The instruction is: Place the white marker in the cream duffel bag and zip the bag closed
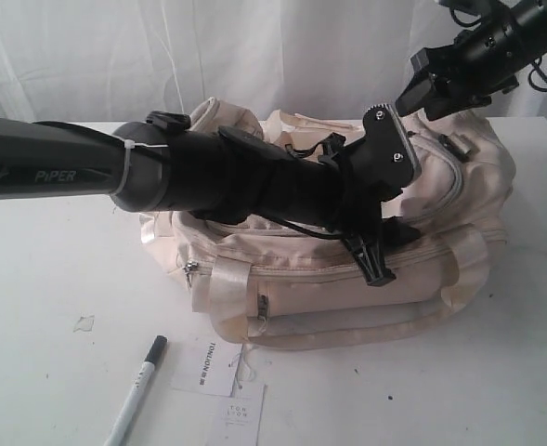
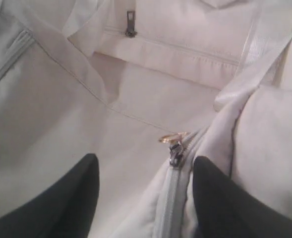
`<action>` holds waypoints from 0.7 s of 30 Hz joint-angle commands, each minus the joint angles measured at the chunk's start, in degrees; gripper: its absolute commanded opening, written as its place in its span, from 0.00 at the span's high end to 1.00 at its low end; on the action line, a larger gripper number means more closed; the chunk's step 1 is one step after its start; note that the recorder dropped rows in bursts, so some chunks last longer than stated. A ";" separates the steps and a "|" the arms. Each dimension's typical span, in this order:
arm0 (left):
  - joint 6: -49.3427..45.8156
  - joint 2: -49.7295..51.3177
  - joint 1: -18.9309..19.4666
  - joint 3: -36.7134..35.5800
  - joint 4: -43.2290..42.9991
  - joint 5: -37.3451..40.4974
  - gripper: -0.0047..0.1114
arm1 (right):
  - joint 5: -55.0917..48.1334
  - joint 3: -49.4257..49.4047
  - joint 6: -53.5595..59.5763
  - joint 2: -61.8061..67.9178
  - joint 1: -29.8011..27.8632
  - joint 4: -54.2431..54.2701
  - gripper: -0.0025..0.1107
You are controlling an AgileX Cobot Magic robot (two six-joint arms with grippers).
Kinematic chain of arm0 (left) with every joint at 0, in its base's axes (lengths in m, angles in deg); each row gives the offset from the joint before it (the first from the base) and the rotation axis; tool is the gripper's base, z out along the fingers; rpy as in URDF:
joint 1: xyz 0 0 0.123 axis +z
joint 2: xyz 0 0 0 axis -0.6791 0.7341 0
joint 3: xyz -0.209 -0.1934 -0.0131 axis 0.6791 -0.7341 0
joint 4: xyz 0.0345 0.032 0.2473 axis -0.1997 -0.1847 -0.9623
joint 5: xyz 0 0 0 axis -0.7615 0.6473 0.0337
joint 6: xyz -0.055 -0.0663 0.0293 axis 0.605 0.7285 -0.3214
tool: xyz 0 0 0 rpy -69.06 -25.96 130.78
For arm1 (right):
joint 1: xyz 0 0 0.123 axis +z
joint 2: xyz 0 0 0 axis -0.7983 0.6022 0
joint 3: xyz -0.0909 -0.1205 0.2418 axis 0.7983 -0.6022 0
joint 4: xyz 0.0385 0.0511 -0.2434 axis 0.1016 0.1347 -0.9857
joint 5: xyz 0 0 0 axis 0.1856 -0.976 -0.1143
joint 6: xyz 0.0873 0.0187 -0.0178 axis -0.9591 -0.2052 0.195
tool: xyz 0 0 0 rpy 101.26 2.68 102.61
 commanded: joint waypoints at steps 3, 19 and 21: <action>0.77 -1.61 -0.25 0.20 0.99 -7.46 0.33 | -1.79 0.17 -3.82 -1.02 -0.28 -1.93 0.51; 25.75 -4.13 8.81 4.27 1.60 12.22 0.33 | -1.79 -4.07 -7.91 -10.42 -0.28 -8.40 0.51; 23.93 -4.98 9.59 4.27 1.60 16.37 0.33 | -1.79 -6.24 -7.16 -10.99 -0.05 -6.70 0.51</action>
